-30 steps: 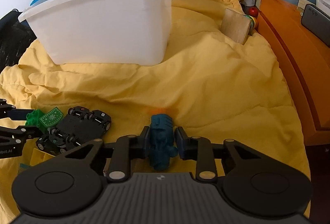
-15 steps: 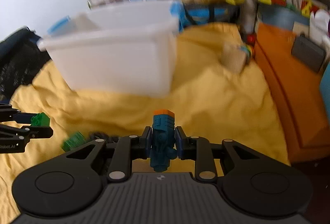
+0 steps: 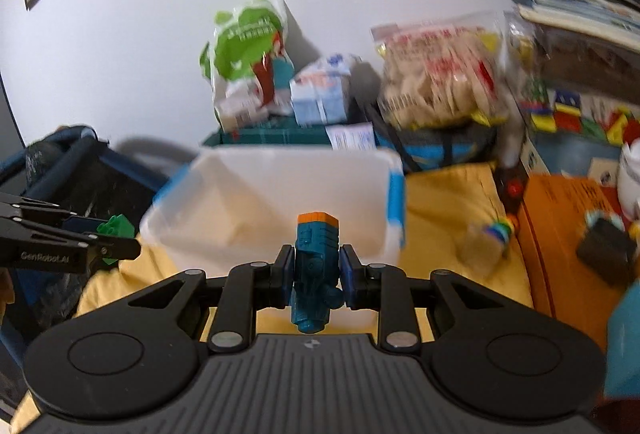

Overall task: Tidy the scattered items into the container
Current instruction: 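Carry both toys over the bin and open both tools to drop them, then move both open tools back toward the remaining toys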

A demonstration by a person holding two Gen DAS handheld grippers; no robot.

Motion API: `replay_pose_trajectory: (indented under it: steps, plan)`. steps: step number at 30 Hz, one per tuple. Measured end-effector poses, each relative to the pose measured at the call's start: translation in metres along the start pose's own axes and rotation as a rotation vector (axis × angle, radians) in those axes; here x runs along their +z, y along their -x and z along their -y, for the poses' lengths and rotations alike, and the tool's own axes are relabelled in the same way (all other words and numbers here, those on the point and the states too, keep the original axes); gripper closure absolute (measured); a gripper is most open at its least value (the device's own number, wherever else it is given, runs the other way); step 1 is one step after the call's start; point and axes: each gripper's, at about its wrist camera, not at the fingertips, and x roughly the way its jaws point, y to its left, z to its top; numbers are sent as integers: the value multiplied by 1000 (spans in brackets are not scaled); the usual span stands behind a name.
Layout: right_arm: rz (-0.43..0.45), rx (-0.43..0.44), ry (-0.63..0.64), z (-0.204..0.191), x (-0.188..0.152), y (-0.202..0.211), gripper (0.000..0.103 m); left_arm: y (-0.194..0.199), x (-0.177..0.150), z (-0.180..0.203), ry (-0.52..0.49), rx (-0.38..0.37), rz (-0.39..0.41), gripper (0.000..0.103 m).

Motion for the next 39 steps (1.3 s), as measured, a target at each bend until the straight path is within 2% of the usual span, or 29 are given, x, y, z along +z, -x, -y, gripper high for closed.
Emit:
replay_pose_trajectory:
  steps: [7,15,17,18,19,22,26,31,34,39]
  plan:
    - [-27,5,26,-7,40,-39,76,-16,51,-4,29,-7,20,58]
    - [-136,-5,46,-2,43,-86,76,-63,66,-4,25,20,-59,58]
    - [-179,-16,45,0,43,-98,72,-82,66,-8,29,38,-111,51]
    - [-189,-27,42,1,43,-103,57,-92,65,-10,29,60,-142,49]
    - [-186,-38,45,2,43,-105,43,-100,62,-13,30,81,-167,47]
    - [-169,-46,56,4,42,-104,43,-105,55,-18,28,98,-184,47]
    - [-132,-25,52,8,40,-87,43,-88,46,-16,6,91,-137,47]
    - [-80,12,40,10,25,-52,43,-51,22,-9,9,34,-79,45]
    - [-81,23,28,11,-2,-29,43,-29,-6,-3,29,2,-69,44]
    - [-138,12,41,7,-64,-2,44,-4,-75,17,48,-38,-108,44]
